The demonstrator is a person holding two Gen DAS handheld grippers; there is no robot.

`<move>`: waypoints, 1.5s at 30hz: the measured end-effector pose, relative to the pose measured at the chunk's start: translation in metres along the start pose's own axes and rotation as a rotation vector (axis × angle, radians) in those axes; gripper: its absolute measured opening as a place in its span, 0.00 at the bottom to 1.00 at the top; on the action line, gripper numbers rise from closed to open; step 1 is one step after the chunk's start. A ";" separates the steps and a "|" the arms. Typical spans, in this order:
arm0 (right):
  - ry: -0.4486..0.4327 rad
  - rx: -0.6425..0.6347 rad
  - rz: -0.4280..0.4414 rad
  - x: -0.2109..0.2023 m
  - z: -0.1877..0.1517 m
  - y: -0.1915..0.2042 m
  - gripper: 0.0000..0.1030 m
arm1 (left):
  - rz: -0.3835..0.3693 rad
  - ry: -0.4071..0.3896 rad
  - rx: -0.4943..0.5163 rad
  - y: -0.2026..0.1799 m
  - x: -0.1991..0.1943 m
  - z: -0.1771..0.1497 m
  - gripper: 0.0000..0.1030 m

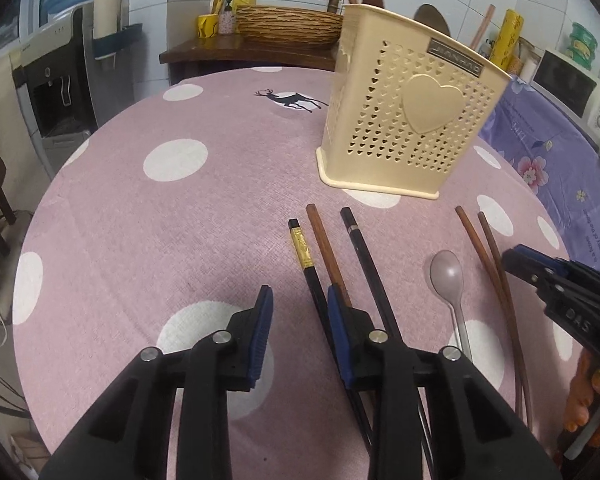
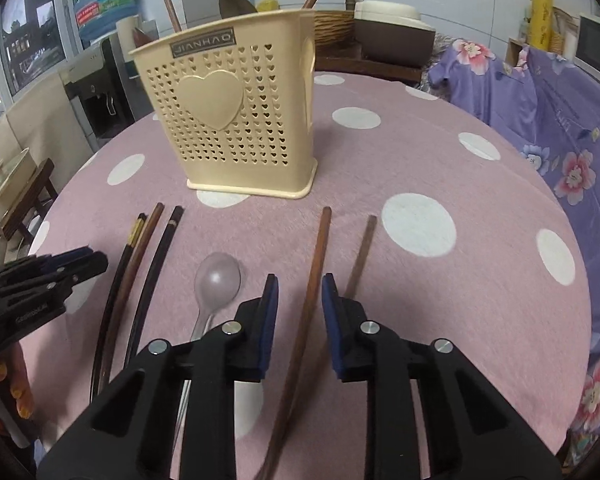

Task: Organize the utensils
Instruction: 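Grasp a gold-banded black chopstick with the left tool while the right tool grasps a brown chopstick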

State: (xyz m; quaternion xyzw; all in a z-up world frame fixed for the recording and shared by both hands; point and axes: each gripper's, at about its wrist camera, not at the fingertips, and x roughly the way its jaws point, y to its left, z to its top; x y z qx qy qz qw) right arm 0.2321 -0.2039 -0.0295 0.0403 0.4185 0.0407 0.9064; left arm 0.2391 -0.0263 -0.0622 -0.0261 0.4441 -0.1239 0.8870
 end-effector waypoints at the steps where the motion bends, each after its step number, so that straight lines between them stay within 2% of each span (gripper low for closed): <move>1: 0.003 -0.004 -0.011 0.006 0.005 0.001 0.21 | -0.009 0.006 -0.009 0.001 0.002 0.002 0.27; 4: 0.029 -0.011 -0.059 0.025 0.017 0.001 0.21 | -0.020 0.007 -0.019 -0.001 0.005 0.006 0.27; 10: 0.063 0.009 -0.091 0.046 0.028 -0.003 0.20 | 0.000 0.012 -0.026 -0.003 0.017 0.011 0.26; 15: 0.094 0.035 -0.084 0.057 0.031 -0.011 0.20 | 0.003 0.023 -0.030 -0.004 0.024 0.014 0.25; 23: 0.095 0.028 -0.091 0.062 0.035 -0.009 0.19 | 0.082 0.029 0.023 -0.012 0.033 0.022 0.19; 30: 0.092 0.048 -0.103 0.066 0.041 -0.011 0.16 | 0.104 0.026 0.019 -0.014 0.034 0.020 0.18; 35: 0.089 0.064 -0.124 0.065 0.039 -0.009 0.08 | 0.135 0.003 0.035 -0.020 0.033 0.015 0.16; 38: 0.085 0.071 -0.132 0.064 0.038 -0.008 0.08 | 0.134 0.003 0.031 -0.021 0.031 0.013 0.10; 45: 0.083 0.073 -0.125 0.064 0.036 -0.006 0.08 | 0.133 0.005 0.045 -0.022 0.031 0.013 0.09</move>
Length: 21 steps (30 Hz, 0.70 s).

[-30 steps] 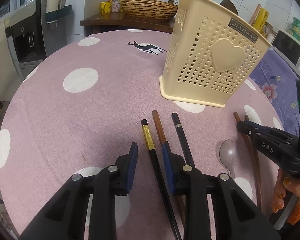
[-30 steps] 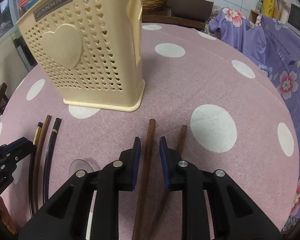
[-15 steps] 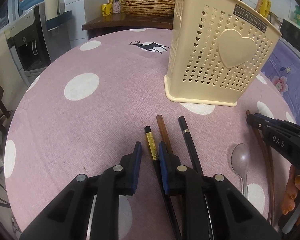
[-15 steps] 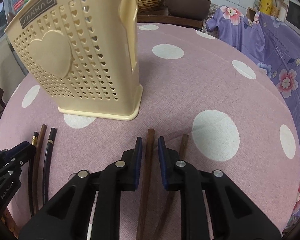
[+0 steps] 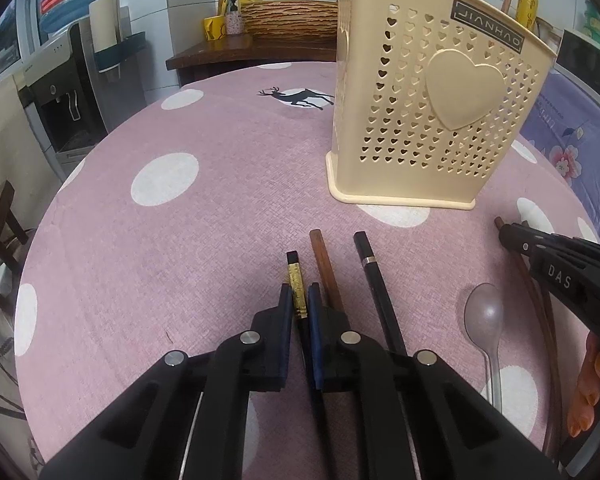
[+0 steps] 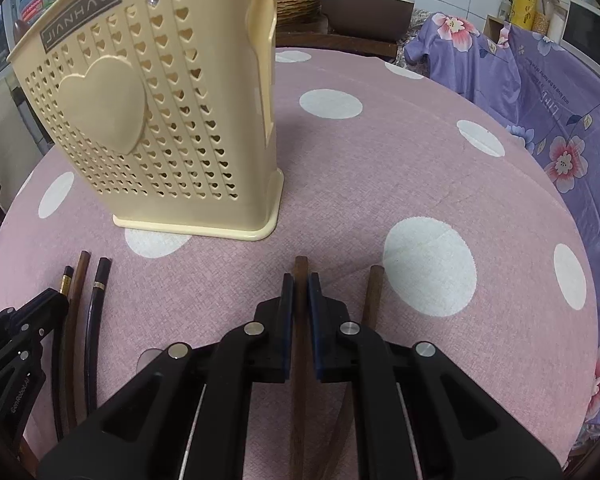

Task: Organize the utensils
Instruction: 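Grasp a gold-banded black chopstick with the left tool while the right tool grasps a brown chopstick, then insert both held chopsticks into the beige holder and open both tools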

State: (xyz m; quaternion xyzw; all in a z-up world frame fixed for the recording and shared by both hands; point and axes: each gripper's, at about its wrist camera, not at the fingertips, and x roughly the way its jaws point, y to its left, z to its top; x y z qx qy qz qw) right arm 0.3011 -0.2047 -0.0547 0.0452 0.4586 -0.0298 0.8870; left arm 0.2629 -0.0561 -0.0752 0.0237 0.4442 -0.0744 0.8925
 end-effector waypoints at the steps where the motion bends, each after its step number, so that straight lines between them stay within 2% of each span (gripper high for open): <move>1: 0.000 0.008 0.014 -0.001 0.000 -0.001 0.08 | -0.003 0.001 -0.003 0.001 0.000 0.001 0.08; 5: -0.048 0.013 0.030 -0.013 -0.001 -0.002 0.08 | -0.025 0.002 -0.022 0.007 0.002 0.005 0.08; 9: -0.114 0.021 0.079 -0.041 -0.003 -0.006 0.08 | -0.058 -0.042 -0.050 0.014 -0.013 0.009 0.08; 15: -0.264 0.062 0.174 -0.111 -0.007 -0.028 0.08 | -0.140 -0.195 -0.100 0.032 -0.077 0.021 0.08; 21: -0.423 0.058 0.219 -0.189 -0.012 -0.053 0.08 | -0.157 -0.351 -0.078 0.043 -0.145 0.029 0.08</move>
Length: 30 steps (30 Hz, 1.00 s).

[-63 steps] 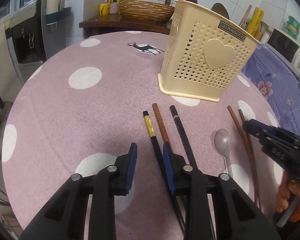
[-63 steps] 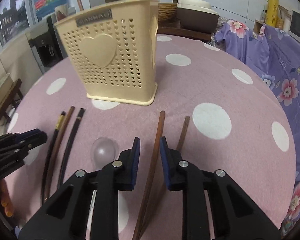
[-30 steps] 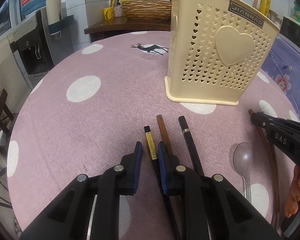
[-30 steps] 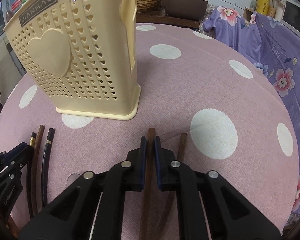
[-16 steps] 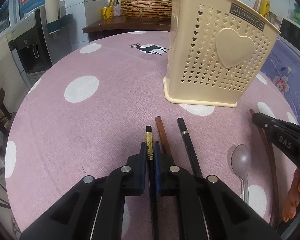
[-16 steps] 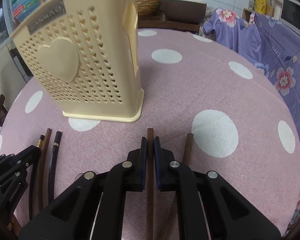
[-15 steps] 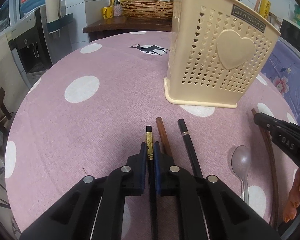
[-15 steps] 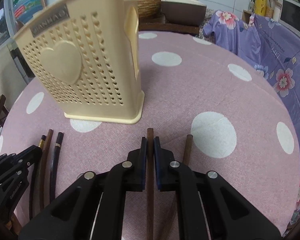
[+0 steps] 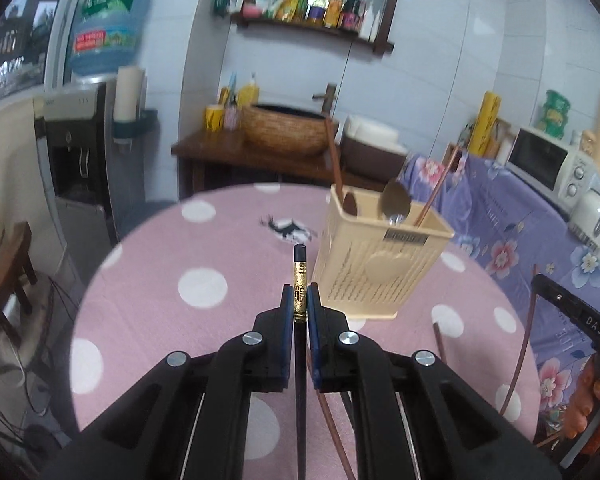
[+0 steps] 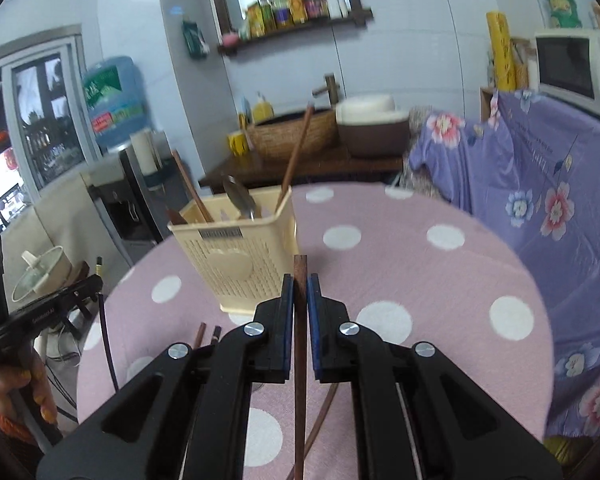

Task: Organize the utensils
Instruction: 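Insert both held chopsticks into the beige holder and open both tools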

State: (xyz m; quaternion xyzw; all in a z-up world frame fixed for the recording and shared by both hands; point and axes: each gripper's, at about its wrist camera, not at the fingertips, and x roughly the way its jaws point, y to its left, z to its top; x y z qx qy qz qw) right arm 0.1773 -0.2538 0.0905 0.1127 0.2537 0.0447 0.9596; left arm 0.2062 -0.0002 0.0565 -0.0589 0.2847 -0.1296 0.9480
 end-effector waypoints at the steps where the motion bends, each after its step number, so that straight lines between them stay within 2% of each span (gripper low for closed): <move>1: -0.017 -0.003 0.002 -0.009 0.002 -0.001 0.08 | -0.002 -0.014 0.008 0.000 -0.006 0.004 0.08; 4: -0.045 0.005 0.017 -0.033 0.008 -0.007 0.08 | -0.008 -0.039 0.013 0.003 -0.018 0.009 0.08; 10: -0.057 0.000 0.021 -0.050 0.008 -0.008 0.08 | -0.030 -0.053 -0.007 0.008 -0.029 0.011 0.08; 24: -0.046 0.001 0.064 -0.053 0.016 -0.001 0.08 | -0.064 -0.057 -0.002 0.012 -0.033 0.022 0.08; 30: -0.066 -0.026 0.081 -0.053 0.039 0.009 0.08 | -0.102 -0.070 0.009 0.008 -0.035 0.048 0.08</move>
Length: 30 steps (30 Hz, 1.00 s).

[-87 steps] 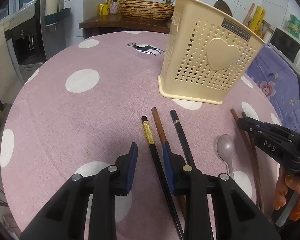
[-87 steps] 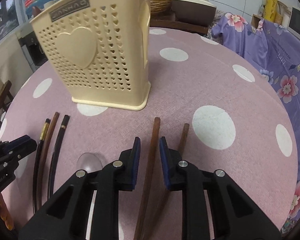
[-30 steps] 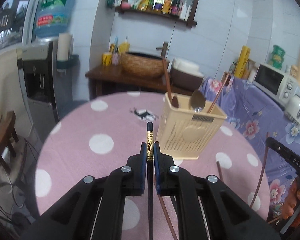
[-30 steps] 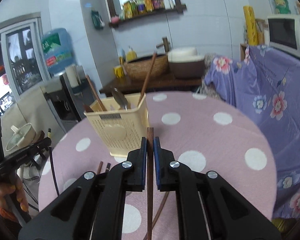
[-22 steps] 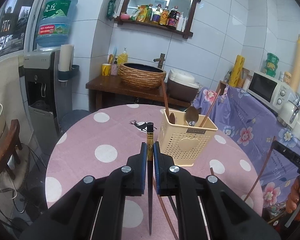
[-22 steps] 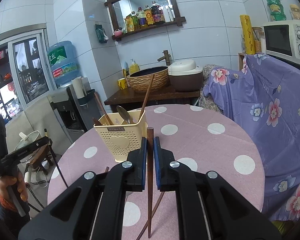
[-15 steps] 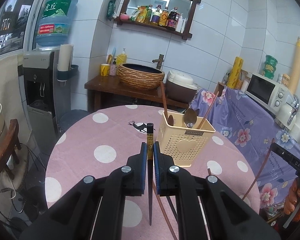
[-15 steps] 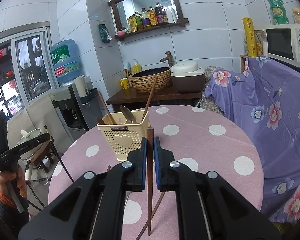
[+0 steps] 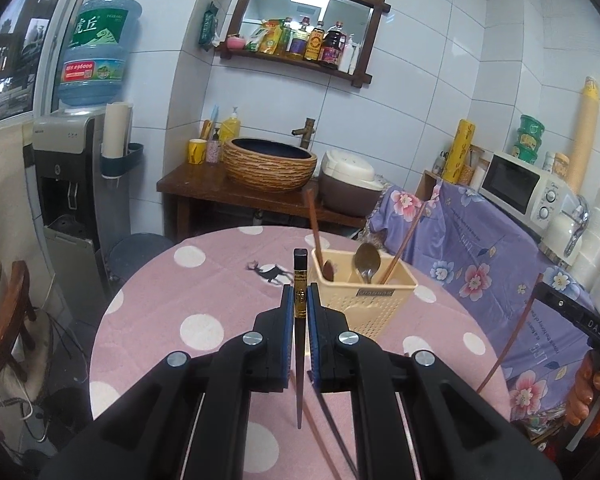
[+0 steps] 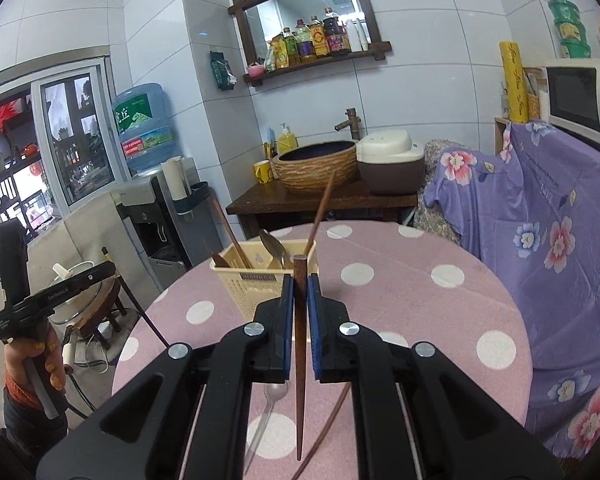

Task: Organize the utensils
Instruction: 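Insert both held chopsticks into the beige holder and open both tools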

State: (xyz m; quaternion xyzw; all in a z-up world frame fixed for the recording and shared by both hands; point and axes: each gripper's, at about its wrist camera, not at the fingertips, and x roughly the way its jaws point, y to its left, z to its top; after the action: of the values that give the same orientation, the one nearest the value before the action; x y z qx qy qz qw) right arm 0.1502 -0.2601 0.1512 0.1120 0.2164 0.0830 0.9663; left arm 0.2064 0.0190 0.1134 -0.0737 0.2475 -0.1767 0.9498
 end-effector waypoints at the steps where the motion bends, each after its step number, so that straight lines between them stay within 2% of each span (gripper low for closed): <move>1: -0.011 -0.013 -0.001 0.001 0.009 0.004 0.08 | -0.010 -0.005 0.000 -0.001 0.000 0.008 0.08; 4: -0.059 -0.045 -0.013 0.003 0.036 0.016 0.08 | -0.037 -0.041 0.019 -0.012 -0.005 0.038 0.08; 8: -0.137 -0.056 -0.027 0.011 0.092 0.033 0.08 | -0.077 -0.098 0.031 -0.033 -0.007 0.090 0.08; 11: -0.220 -0.059 -0.061 0.018 0.133 0.046 0.08 | -0.057 -0.140 0.031 -0.048 0.002 0.124 0.08; 15: -0.272 -0.073 -0.114 0.038 0.164 0.060 0.08 | -0.040 -0.150 0.022 -0.059 0.026 0.149 0.08; 19: -0.274 -0.072 -0.142 0.071 0.156 0.062 0.08 | -0.019 -0.117 0.002 -0.059 0.061 0.142 0.08; 24: -0.169 -0.054 -0.161 0.123 0.111 0.050 0.08 | -0.001 -0.023 -0.022 -0.049 0.105 0.102 0.08; 30: -0.066 0.000 -0.163 0.161 0.071 0.030 0.08 | 0.001 0.081 -0.050 -0.036 0.137 0.060 0.08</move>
State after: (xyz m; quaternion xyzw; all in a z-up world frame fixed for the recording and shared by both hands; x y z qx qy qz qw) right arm 0.3215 -0.2101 0.1570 0.0969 0.1929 0.0003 0.9764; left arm 0.3373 -0.0622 0.1127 -0.0899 0.2903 -0.1730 0.9369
